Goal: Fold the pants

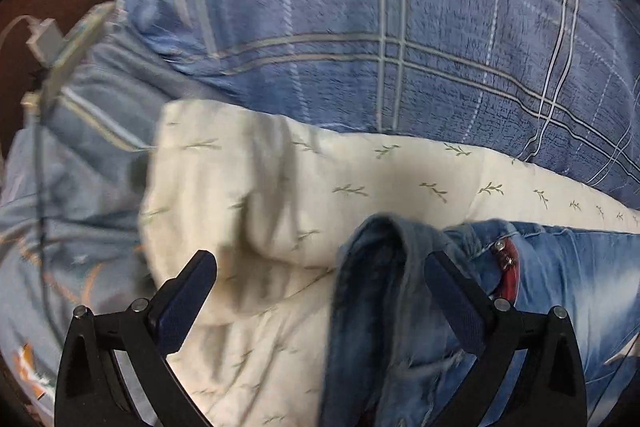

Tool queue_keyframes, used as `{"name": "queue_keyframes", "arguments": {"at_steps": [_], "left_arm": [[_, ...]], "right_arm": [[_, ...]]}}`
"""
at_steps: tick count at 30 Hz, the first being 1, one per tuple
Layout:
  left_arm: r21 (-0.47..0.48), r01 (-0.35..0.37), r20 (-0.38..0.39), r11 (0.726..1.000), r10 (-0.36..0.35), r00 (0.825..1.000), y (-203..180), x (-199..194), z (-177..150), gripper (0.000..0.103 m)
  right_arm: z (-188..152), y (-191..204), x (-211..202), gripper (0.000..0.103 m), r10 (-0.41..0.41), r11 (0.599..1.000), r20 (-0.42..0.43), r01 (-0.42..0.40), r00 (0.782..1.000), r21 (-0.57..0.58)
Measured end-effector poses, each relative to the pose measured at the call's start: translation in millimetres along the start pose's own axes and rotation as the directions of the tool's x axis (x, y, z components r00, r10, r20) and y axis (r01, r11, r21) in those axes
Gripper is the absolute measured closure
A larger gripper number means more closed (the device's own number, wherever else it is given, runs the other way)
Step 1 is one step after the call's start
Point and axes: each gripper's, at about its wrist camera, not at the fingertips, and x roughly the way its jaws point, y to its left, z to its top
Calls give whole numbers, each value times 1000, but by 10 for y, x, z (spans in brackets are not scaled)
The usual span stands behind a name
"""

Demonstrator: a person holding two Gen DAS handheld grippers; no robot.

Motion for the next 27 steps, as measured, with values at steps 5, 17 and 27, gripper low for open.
{"name": "queue_keyframes", "arguments": {"at_steps": [5,17,27], "left_arm": [[17,66,-65,998,-64,996,-204,268,59,31],[0,178,-24,984,-178,984,-403,110,82,91],[-66,210,-97,975,-216,972,-394,278,29,75]], "right_arm": [[-39,192,236,43,-58,996,-27,55,998,-76],[-126,373,-246,81,-49,987,116,66,992,-146],[-146,406,-463,81,-40,987,132,60,990,-150]]}}
